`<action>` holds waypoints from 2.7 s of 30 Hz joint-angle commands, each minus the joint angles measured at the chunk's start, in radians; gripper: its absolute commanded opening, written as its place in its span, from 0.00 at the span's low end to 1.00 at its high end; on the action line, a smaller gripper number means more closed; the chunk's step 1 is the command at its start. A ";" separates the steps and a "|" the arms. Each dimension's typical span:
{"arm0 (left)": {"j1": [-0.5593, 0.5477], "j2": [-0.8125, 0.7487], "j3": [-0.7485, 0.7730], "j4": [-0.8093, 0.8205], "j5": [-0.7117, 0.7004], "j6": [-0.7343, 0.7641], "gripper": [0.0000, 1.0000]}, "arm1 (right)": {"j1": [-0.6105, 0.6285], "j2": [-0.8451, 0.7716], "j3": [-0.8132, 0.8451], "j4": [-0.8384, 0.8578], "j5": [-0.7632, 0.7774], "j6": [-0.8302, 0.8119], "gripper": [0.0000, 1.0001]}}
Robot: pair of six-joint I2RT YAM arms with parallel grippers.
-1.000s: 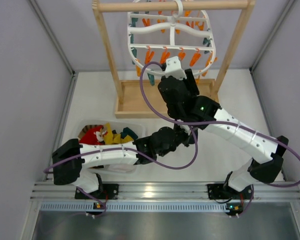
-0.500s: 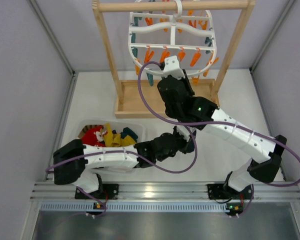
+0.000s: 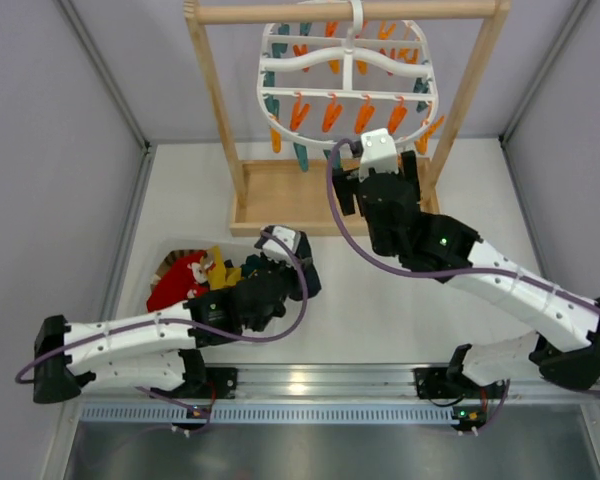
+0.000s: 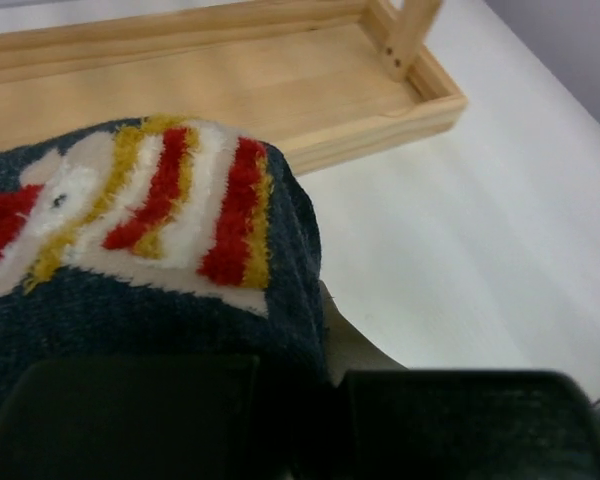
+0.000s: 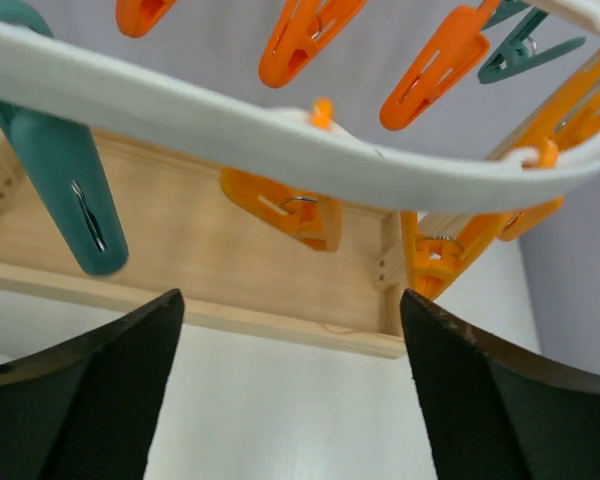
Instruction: Remove the socks clipped to the hanger
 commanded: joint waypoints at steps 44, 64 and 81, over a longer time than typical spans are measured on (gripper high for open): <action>0.826 -0.057 -0.249 -0.466 0.322 -0.527 0.00 | -0.009 -0.718 -0.777 0.116 -0.287 0.216 0.99; 0.826 -0.326 -0.269 -0.541 0.181 -0.590 0.66 | -0.009 -0.741 -0.784 0.093 -0.289 0.234 0.99; 0.826 -0.579 -0.039 -0.792 0.113 -0.461 0.93 | -0.010 -0.693 -0.743 0.090 -0.254 0.218 0.99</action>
